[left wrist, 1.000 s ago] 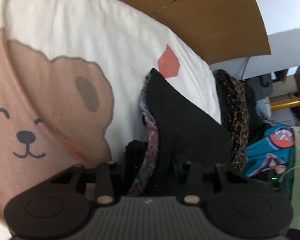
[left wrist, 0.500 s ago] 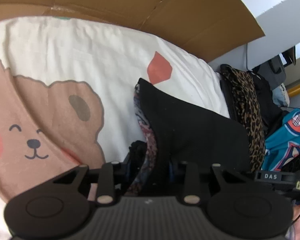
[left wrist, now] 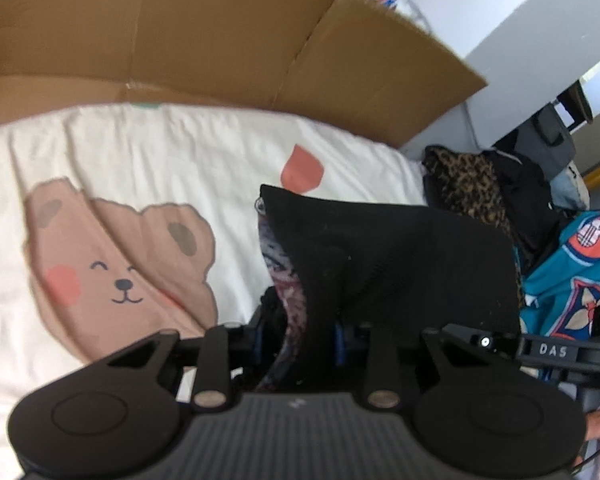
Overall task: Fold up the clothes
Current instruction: 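Lift the folded black garment with both grippers and swing it over the bed edge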
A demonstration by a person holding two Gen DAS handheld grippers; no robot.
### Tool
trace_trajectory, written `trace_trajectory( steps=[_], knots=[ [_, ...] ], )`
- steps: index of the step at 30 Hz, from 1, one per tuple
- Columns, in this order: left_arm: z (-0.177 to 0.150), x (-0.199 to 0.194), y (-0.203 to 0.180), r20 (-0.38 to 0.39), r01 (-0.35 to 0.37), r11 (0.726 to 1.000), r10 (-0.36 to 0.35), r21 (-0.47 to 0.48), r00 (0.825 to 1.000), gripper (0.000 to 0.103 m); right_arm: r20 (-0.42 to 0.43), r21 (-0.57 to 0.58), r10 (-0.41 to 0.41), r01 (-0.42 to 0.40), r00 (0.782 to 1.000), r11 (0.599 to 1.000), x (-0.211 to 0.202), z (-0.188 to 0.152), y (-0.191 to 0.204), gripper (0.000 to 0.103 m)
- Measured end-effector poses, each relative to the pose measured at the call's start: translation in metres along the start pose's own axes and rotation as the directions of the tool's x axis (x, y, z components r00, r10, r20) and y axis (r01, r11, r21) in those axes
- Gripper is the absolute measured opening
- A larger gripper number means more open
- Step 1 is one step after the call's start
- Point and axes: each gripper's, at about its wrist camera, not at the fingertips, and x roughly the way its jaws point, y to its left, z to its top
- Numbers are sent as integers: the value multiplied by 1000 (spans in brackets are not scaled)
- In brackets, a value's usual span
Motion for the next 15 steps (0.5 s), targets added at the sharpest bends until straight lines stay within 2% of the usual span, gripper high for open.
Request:
trace_trajectory(
  steps=[8,15],
  knots=[
    [11,-86,-37,91,-59,998,60,-12,994,33,35,-105,63,-59,997,993,-57,16,54,9],
    [25,-168,-73,196,-96,995,100,-31,975,33,90,-200,134,-114,987,973,-121,31,107,9]
  ],
)
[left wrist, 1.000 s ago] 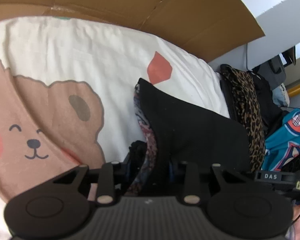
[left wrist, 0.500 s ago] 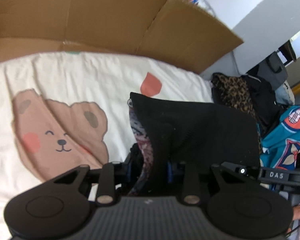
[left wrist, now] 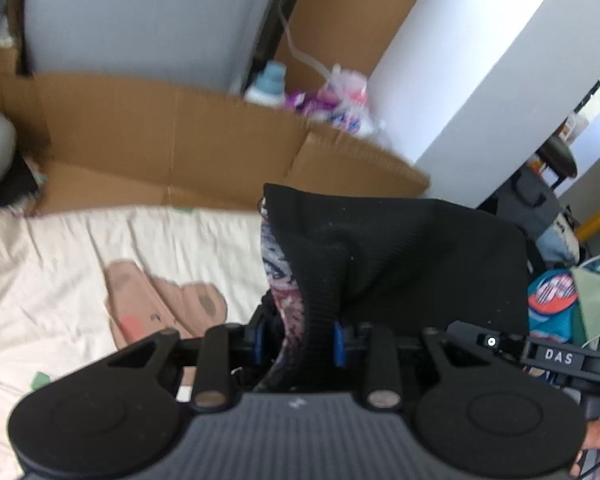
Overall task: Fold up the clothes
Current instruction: 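Lift the folded black garment with both grippers and swing it over the bed edge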
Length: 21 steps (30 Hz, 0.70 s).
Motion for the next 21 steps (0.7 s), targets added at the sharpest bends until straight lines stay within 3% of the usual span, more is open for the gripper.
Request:
trace_trajectory(
  steps=[5,14,21],
  knots=[
    [14,-51,-25,80,-9,1000,10,-10,997,33,52,-90,33,-28,998,996,-43,25,35,9],
    [34,-124,-76,181,-31,999,33,-15,983,33,107,-139,67,-52,992,989,-115,61,76,9],
    [32,-181,-112,257,-31,999,39,-35,966,33,167,-211,99,-63,981,976,-177,73,111,9]
  ],
)
